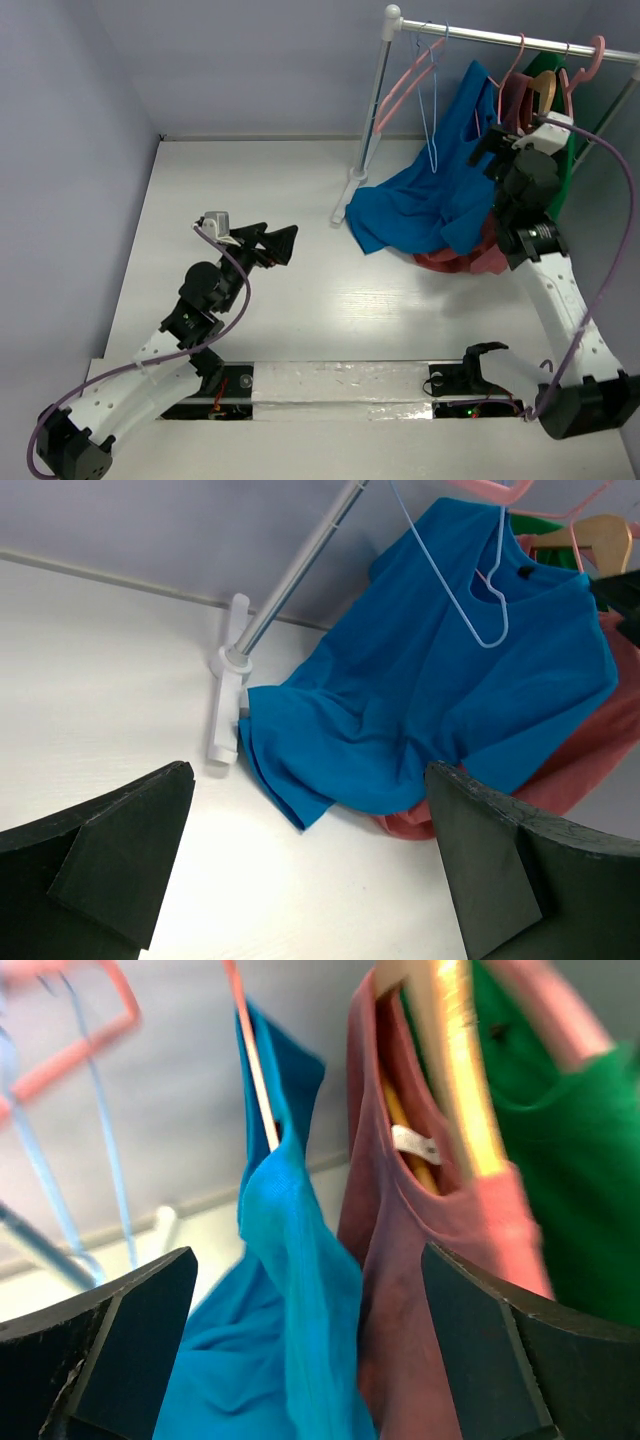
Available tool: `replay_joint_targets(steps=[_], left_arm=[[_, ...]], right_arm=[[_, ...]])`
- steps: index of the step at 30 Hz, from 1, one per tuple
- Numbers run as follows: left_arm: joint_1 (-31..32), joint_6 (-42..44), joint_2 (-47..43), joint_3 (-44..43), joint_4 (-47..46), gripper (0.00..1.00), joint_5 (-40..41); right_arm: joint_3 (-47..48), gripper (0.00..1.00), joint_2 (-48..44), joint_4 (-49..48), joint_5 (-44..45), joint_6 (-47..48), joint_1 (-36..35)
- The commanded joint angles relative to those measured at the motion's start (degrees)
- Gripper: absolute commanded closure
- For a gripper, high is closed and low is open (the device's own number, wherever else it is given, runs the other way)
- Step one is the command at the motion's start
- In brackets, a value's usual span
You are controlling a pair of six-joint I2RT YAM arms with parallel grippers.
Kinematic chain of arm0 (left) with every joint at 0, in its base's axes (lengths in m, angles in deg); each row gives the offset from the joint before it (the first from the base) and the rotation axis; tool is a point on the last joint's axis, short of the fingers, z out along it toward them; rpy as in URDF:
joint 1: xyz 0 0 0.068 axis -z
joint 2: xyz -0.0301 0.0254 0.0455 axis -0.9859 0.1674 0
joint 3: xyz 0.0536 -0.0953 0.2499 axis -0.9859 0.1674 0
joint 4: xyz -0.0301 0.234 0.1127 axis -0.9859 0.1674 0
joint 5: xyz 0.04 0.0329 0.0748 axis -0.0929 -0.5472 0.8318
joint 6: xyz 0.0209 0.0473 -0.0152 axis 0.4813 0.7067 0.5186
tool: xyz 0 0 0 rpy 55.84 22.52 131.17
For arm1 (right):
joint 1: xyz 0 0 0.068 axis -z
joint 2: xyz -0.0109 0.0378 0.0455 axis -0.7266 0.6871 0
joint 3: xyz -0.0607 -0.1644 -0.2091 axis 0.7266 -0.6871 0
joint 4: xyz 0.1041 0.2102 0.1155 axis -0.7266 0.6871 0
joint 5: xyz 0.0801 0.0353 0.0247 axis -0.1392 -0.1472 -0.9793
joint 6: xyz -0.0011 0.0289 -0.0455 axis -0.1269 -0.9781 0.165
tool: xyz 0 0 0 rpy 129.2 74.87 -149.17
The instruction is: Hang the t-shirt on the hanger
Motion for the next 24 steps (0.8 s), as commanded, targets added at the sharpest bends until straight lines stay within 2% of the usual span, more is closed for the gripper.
replay_joint_targets(steps=[1,4,7,8,11,13,18,22,24], left_arm=[[-0.16,-0.76,-2.88,0.61,-1.85,0.01,3.89],[-0.16,-1.47,-4.37,-0.09,-0.97,0.01,4.44],[-0.16,-3.49,-5.17,-2.72,0.61,0.01,1.46],[-0.16,-4.19,-5.34,-3.51,2.18,0.01,0.75],[-0.16,-6.74,-6.92,-8.16,5.7,0.01,-2.94],[-0.16,-6.75,-9.38,-11.67,7.72,0.01,-4.17],[-0.16,-5.0,-15.26,-16.42,13.26,0.01,-3.39],[-0.16,-2.62,-16.51,-18.37,18.01,0.01,-1.47],[-0.16,-3.75,-15.29,-19.85,23.97,0.01,0.47]], right_arm=[[1.44,0.0,-9.94,4.31,-2.48,-5.2,0.25],[-1.9,0.0,-16.2,7.73,-6.17,-9.68,0.25],[-4.27,0.0,-21.76,11.51,-16.96,-14.42,0.25],[-4.8,0.0,-25.24,12.22,-24.22,-15.13,0.25],[-7.0,0.0,-32.55,13.36,-38.82,-16.98,0.25],[-7.7,0.0,-38.16,14.15,-44.74,-17.6,0.25],[-8.14,0.0,-47.24,16.96,-45.92,-17.42,0.25],[-7.88,0.0,-49.01,20.13,-44.6,-15.76,0.25],[-7.8,0.0,-48.31,21.53,-44.6,-14.88,0.25]])
